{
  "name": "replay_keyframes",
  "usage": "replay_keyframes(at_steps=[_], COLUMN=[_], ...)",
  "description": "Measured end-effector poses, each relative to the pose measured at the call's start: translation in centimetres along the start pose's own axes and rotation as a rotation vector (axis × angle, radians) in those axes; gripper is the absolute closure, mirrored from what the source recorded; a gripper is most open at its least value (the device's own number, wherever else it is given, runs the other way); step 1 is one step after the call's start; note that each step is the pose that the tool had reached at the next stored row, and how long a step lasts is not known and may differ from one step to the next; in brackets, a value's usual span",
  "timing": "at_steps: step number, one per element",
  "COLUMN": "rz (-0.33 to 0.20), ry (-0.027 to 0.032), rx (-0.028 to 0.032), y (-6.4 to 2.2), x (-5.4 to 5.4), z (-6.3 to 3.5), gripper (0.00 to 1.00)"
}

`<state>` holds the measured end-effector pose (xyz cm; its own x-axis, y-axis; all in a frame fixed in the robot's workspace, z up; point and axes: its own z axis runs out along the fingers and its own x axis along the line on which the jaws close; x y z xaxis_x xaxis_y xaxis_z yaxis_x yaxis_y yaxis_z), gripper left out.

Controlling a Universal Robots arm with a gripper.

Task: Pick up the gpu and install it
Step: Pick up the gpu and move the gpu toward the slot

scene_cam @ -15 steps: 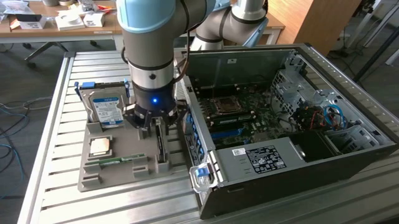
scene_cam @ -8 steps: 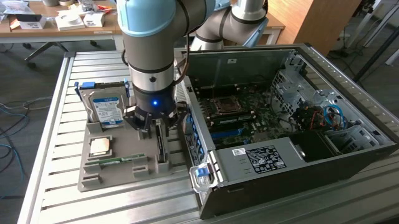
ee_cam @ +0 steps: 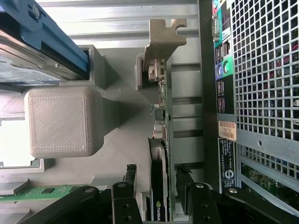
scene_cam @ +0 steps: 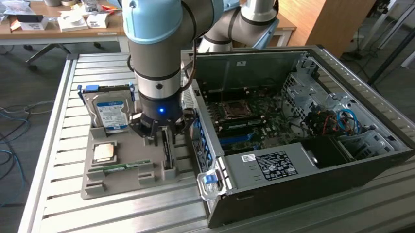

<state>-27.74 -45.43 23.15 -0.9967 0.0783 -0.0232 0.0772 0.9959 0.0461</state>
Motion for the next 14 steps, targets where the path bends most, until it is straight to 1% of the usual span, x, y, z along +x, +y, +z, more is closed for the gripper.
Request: replay_keyframes(at_steps=[14], rz=[0.0], ry=[-0.0002], rx=[-0.0003], y=[0.0], x=[-0.03], z=[0.15], gripper=[0.53])
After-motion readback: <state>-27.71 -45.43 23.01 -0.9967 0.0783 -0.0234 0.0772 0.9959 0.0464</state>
